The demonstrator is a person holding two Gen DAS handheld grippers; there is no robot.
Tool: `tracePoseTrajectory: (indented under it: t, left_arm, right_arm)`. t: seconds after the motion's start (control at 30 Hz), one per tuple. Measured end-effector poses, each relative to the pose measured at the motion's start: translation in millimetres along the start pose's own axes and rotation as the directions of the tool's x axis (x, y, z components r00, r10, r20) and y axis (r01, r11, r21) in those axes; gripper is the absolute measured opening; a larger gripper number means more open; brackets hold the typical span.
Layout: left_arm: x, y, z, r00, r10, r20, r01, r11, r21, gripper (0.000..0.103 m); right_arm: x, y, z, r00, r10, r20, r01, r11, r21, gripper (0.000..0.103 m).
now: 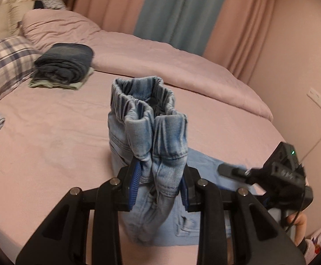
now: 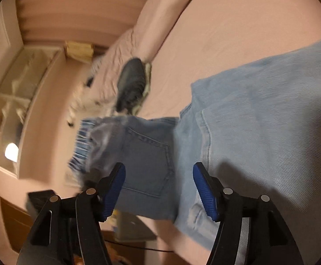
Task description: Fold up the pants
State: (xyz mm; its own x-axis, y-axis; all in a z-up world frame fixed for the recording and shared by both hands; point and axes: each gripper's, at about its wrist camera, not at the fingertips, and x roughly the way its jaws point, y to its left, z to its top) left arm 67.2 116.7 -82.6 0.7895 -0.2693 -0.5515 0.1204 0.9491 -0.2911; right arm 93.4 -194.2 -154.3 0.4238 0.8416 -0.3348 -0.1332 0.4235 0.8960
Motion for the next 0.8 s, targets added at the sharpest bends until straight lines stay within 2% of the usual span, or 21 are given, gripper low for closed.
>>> tracePoseTrajectory:
  t: [0.1, 0.23, 0.3, 0.4, 0.43, 0.47, 0.5, 0.53, 0.57, 0.67, 0.8]
  left_arm:
    - [9, -17, -5, 0.999, -0.030, -0.038, 0.031, 0.999, 0.037, 0.030]
    - [29, -38, -15, 0.993, -0.059, -0.105, 0.068, 0.994, 0.082, 0.033]
    - [42, -46, -22, 0.985, -0.069, -0.156, 0.084, 0.992, 0.096, 0.035]
    - [55, -54, -33, 0.970, -0.075, -0.232, 0.107, 0.986, 0.128, 0.040]
    - [57, -53, -36, 0.966, -0.074, -0.246, 0.108, 0.985, 0.131, 0.045]
    - [56, -51, -39, 0.961, -0.094, -0.258, 0.128, 0.984, 0.120, 0.060]
    - [55, -49, -39, 0.956, -0.133, -0.262, 0.164, 0.982, 0.099, 0.068]
    - [51, -43, -40, 0.948, -0.181, -0.263, 0.203, 0.977, 0.062, 0.084]
    - [47, -38, -40, 0.946, -0.203, -0.253, 0.219, 0.975, 0.037, 0.093]
    - [35, -23, -38, 0.956, -0.191, -0.223, 0.200, 0.980, 0.014, 0.095]
    - [30, 9, -38, 0.963, -0.158, -0.220, 0.146, 0.987, -0.071, 0.095]
  right_arm:
    - [-17, -1, -5, 0.998, 0.059, 0.023, -0.060, 0.997, 0.041, 0.072]
    - [-30, -3, -6, 0.992, 0.116, 0.042, -0.119, 0.990, 0.076, 0.076]
    - [-26, -3, -7, 0.994, 0.099, 0.041, -0.103, 0.991, 0.088, 0.080]
    - [-14, -6, -6, 0.993, 0.118, 0.022, -0.120, 0.986, 0.118, 0.081]
    - [-16, -8, -6, 0.992, 0.121, 0.020, -0.122, 0.985, 0.125, 0.081]
    - [-15, -9, -5, 0.993, 0.115, 0.018, -0.117, 0.985, 0.129, 0.081]
    - [-15, -10, -5, 0.994, 0.104, 0.018, -0.105, 0.986, 0.129, 0.081]
    - [-16, -11, -4, 0.995, 0.094, 0.018, -0.095, 0.987, 0.132, 0.081]
    - [-18, -13, -4, 0.996, 0.089, 0.014, -0.090, 0.987, 0.135, 0.082]
    - [-21, -17, -3, 0.997, 0.074, 0.016, -0.075, 0.987, 0.143, 0.083]
    - [-20, -15, -1, 1.000, 0.020, 0.012, -0.021, 0.993, 0.115, 0.083]
